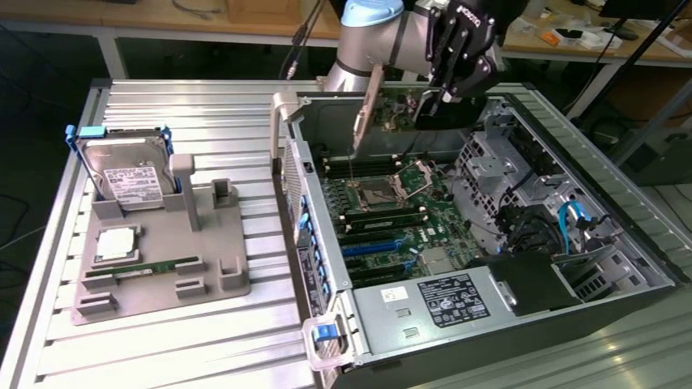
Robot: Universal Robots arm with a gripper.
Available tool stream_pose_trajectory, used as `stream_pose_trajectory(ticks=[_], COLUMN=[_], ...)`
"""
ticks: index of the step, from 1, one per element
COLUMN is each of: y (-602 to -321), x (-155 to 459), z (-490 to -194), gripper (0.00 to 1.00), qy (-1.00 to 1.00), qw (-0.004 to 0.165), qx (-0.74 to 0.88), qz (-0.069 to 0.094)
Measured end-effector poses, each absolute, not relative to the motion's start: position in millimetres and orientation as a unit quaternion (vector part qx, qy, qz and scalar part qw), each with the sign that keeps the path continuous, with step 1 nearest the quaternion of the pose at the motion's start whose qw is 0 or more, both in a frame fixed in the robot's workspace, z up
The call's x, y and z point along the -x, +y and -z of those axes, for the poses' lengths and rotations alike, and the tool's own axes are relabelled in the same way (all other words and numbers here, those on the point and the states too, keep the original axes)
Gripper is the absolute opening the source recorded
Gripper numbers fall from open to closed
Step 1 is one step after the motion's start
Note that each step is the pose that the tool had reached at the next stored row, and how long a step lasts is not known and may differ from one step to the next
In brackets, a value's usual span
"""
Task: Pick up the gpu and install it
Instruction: 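Insert the gpu into the slot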
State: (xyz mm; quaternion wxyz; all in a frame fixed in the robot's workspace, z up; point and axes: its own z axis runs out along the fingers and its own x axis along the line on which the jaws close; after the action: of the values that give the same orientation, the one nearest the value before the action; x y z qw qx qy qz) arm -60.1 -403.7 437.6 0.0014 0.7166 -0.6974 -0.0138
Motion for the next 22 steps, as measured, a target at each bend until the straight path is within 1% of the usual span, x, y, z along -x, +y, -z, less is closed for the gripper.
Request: stream_pose_trajectory(ticks=[5, 14, 17, 22], y=[-403.7, -403.7, -403.7, -408.0], x=[60.1, 60.1, 60.0, 60.0], z=[-427.2, -396.2, -390.1, -377.7], gripper=[0.27, 0.27, 0.27, 0.27], qy=[-0.697, -0.697, -0.697, -0.697], qw=[0.001, 0.001, 0.001, 0.001], qx=[-0.717, -0.717, -0.717, -0.717], qz=[0.014, 0.014, 0.014, 0.013])
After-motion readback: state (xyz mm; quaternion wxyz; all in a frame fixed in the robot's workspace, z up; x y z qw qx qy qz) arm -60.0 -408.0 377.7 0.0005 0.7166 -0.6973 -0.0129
